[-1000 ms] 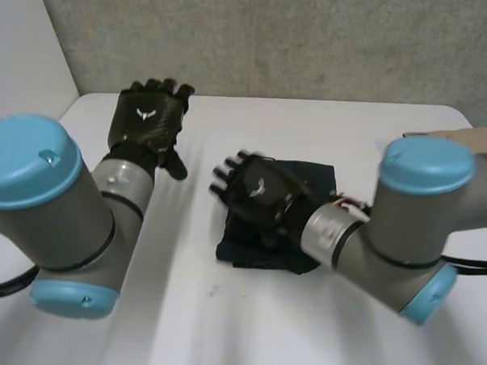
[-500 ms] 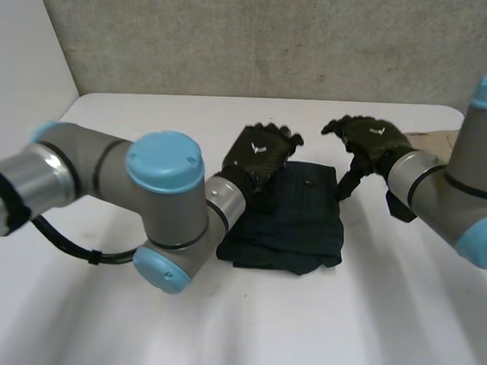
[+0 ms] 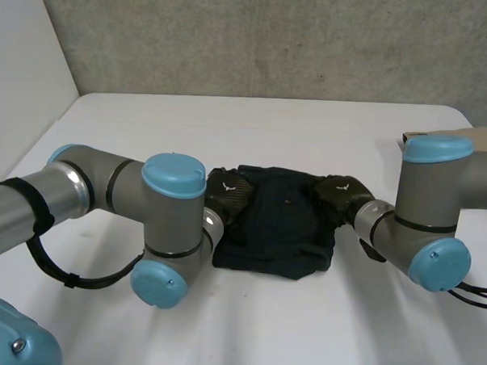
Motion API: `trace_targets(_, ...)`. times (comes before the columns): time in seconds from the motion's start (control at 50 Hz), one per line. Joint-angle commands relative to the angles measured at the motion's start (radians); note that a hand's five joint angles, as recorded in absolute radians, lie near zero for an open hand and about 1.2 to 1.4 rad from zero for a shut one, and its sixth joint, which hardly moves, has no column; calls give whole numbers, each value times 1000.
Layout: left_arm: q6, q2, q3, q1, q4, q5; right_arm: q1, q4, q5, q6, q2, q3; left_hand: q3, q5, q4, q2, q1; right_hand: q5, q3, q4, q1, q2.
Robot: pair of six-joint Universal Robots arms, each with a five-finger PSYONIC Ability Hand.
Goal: Fold the laundry.
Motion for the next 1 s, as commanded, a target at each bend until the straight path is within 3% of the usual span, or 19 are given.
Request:
trace_targets(0.02,28,-4,-1,2,1,-30,-6,-1,9,-76,16,0,38,33,36,36,41,-57,-31,-55,5,-42)
trace_targets(0.14,21,90,-30,1,15,-23,-5,-11,12,-72,-89,21,-41,-46,-43,-43,-38,-57,-31,-55,5,-42)
trace_targets(0.28,9,307,-102,1,53,13,6,-108,55,-64,-260,142,-82,-87,-84,-84,-80,-57,-31,-55,5,-42)
trace_targets(0.44,-98,519,-166,13,-34,232,62,-180,125,-56,-470,389,-82,-87,-84,-84,-80,-57,-31,-55,5,-42)
trace_targets(0.52,-178,600,-182,70,-154,370,134,-221,125,-50,-473,482,-70,-75,-72,-72,-68,-57,-31,-55,5,-42)
trace_targets(0.66,-261,627,-194,130,-232,483,217,-373,131,-38,-424,579,-56,-61,-58,-58,-53,-57,-31,-55,5,-42)
trace_targets(0.86,-259,628,-226,128,-243,480,257,-545,202,-90,-245,541,-56,-61,-58,-58,-53,-57,-31,-55,5,-42)
trace_targets(1.0,-259,640,-232,128,-240,480,256,-564,202,-121,-174,501,-56,-61,-58,-58,-53,-26,-1,-24,36,-12)
